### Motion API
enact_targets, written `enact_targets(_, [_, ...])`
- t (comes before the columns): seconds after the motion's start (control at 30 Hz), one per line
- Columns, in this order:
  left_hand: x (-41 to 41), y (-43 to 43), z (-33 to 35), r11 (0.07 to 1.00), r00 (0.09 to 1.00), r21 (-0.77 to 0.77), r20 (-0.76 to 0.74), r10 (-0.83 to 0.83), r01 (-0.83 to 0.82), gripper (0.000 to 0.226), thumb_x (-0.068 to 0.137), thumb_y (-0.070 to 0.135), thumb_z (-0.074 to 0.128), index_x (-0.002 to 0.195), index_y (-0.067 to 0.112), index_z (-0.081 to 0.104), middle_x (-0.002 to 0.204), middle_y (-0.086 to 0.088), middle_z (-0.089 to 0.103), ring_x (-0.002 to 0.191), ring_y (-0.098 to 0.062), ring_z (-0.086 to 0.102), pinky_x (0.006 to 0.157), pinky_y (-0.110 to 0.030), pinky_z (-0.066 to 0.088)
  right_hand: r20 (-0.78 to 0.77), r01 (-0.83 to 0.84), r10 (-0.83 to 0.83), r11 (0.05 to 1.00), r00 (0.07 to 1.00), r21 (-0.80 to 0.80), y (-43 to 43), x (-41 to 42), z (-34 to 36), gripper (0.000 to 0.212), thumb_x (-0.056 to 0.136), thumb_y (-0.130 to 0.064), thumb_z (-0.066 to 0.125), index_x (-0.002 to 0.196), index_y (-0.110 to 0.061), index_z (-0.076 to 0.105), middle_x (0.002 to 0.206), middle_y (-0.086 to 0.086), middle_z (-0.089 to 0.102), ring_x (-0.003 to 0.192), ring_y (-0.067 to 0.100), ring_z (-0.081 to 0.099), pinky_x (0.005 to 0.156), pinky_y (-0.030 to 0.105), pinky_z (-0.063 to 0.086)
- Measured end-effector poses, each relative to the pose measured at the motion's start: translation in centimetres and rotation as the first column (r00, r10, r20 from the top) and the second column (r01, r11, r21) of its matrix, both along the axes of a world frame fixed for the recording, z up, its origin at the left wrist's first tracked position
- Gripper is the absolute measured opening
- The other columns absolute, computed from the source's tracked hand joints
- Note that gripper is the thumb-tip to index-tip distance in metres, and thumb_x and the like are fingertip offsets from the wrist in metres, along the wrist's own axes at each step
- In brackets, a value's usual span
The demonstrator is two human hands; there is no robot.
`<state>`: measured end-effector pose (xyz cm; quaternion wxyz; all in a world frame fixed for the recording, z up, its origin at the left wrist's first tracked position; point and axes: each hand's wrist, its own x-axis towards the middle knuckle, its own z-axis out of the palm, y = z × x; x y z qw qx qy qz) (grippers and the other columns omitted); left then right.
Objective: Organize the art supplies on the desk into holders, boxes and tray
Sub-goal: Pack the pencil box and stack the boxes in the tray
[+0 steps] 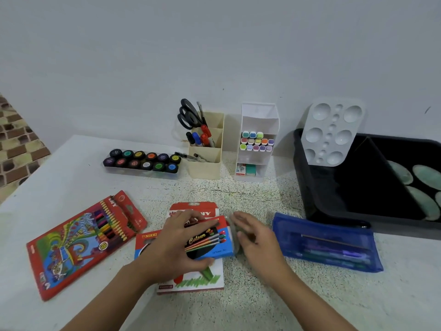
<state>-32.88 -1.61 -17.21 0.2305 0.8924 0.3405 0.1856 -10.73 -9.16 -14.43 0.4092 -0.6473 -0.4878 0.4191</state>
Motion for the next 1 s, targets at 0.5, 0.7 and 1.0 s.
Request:
enact_targets(0.5, [0.6,0.1,0.1,0.997,0.993,0.026,-0.091,0.077,-0.075,0.079,0.078,0.075,0.057,0.149,0.046,0.04,0.136,0.013,0.039,0.127,-0.009,0.035,0.109,-0.039,0.036,-0.094,0.078,-0.082,0.996,0.992,-0.049,0.7,0.3,-0.5,0.016,0.095,-0.017,0.067,0.107,-0.028,0.065,0.095,-0.009,0.076,0.09,0.007,0.071,0.072,0.028,0.06])
enact_targets(0.7, [0.5,0.6,0.8,0.992,0.977,0.001,-0.177,0.122,-0.123,0.094,0.066,0.094,0.052,0.148,0.054,0.031,0.126,0.014,0.039,0.116,-0.006,0.038,0.104,-0.033,0.038,0.132,0.017,0.001,0.99,0.991,-0.138,1.6,-0.2,-0.3,0.058,0.08,-0.035,0.083,0.132,-0.022,0.06,0.099,-0.01,0.069,0.091,0.004,0.065,0.081,0.026,0.058])
enact_targets(1.0, [1.4,0.7,2.8,0.992,0.996,-0.115,-0.078,0.033,-0.042,0.09,0.07,0.063,0.075,0.144,0.063,0.023,0.118,0.009,0.033,0.107,-0.006,0.049,0.093,-0.028,0.052,-0.194,-0.066,0.017,0.967,0.981,-0.245,3.1,0.4,1.6,0.046,0.08,-0.009,0.083,0.119,-0.016,0.059,0.111,0.008,0.071,0.092,0.021,0.069,0.068,0.022,0.055])
